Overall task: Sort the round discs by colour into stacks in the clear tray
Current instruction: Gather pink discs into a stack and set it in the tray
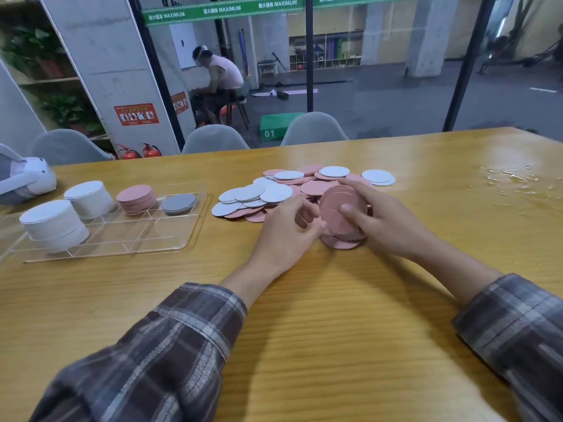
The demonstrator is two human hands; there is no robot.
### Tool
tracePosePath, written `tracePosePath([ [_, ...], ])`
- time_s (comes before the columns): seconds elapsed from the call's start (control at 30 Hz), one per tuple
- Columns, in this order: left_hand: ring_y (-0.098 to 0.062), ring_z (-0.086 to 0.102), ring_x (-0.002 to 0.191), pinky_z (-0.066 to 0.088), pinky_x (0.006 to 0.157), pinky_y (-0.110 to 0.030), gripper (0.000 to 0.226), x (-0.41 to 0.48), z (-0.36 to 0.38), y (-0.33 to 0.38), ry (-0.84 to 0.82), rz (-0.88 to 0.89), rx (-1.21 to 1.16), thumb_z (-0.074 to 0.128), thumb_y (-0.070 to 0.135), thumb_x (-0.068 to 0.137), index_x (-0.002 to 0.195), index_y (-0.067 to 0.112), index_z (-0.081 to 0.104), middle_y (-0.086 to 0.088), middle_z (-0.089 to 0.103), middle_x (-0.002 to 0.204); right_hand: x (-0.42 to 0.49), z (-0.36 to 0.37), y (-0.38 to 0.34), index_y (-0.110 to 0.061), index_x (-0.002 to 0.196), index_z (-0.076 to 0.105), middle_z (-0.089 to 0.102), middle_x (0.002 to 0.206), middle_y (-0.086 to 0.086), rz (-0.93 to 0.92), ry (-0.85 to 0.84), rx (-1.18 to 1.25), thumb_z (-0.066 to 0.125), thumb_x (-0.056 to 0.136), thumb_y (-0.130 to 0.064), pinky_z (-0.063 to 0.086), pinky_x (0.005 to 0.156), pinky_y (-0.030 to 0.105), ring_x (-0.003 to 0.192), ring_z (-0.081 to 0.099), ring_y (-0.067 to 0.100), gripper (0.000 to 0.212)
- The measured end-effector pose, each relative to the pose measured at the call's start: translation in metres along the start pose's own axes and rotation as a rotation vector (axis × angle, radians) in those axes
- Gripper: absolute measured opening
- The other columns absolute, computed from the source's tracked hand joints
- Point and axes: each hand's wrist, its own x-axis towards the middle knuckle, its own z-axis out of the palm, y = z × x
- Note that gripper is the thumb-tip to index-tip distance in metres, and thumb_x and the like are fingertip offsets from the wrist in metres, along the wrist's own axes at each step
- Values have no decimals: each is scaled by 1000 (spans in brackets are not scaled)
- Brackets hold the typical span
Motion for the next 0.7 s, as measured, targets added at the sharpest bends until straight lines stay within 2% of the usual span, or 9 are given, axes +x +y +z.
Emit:
tracePosePath([
  [0.07, -2, 59, 87, 43, 78, -10, 12, -1, 1, -6, -137, 89, 96, 80, 20, 89, 95, 23, 71, 12, 64, 97, 1, -6, 3, -31, 150, 45, 63, 133, -7, 15, 26, -37, 58, 103, -28, 46, 100, 33, 117, 60, 17, 50],
  [0.13, -2, 56, 93, 47, 86, -21, 11, -3, 1, -12, -222, 130, 158, 78, 25, 92, 102, 27, 74, 12, 61, 105, 0, -10, 8, -30, 150, 46, 63, 128, -7, 32, 39, -60, 58, 103, -27, 41, 91, 26, 111, 58, 14, 49],
  [0.27, -9, 54, 112, 48, 99, -33, 24, -4, -2, -13, -279, 195, 267, 69, 31, 99, 123, 28, 73, 14, 60, 119, -1, -17, 17, -29, 150, 46, 63, 117, -9, 66, 58, -87, 58, 103, -27, 36, 84, 23, 103, 55, 12, 49],
  [0.37, -11, 52, 117, 49, 98, -41, 29, -4, -5, -12, -308, 195, 343, 64, 36, 101, 128, 30, 72, 15, 59, 125, -2, -20, 21, -29, 150, 46, 62, 115, -7, 94, 78, -88, 57, 103, -27, 36, 84, 26, 103, 55, 14, 49],
  [0.43, -10, 52, 117, 50, 97, -42, 25, -5, -7, -9, -297, 204, 365, 65, 38, 100, 121, 28, 76, 13, 60, 127, -1, -18, 20, -30, 150, 46, 63, 115, -7, 95, 84, -89, 57, 103, -28, 36, 84, 26, 104, 56, 15, 49],
  [0.5, -11, 56, 117, 51, 96, -41, 17, -5, -10, -7, -266, 220, 345, 69, 36, 98, 102, 24, 80, 10, 64, 127, -1, -17, 18, -30, 150, 46, 63, 116, -8, 95, 90, -85, 57, 103, -28, 37, 85, 26, 104, 56, 15, 48],
  [0.57, -13, 62, 107, 52, 91, -41, 16, -5, -13, -9, -252, 209, 292, 71, 33, 96, 83, 24, 72, 9, 71, 116, -2, -16, 15, -30, 150, 46, 63, 116, -7, 95, 91, -75, 57, 103, -27, 37, 84, 25, 103, 56, 14, 48],
  [0.63, -13, 64, 94, 52, 85, -42, 19, -6, -14, -12, -252, 177, 249, 73, 34, 95, 79, 27, 64, 8, 72, 99, -3, -14, 13, -29, 149, 46, 63, 115, -6, 79, 84, -68, 58, 103, -25, 37, 83, 24, 102, 56, 14, 48],
  [0.7, -11, 63, 90, 52, 81, -40, 19, -7, -13, -14, -250, 143, 242, 75, 37, 93, 82, 29, 61, 10, 70, 92, -5, -12, 9, -29, 150, 46, 64, 114, -5, 57, 68, -60, 58, 103, -24, 37, 83, 25, 102, 57, 16, 48],
])
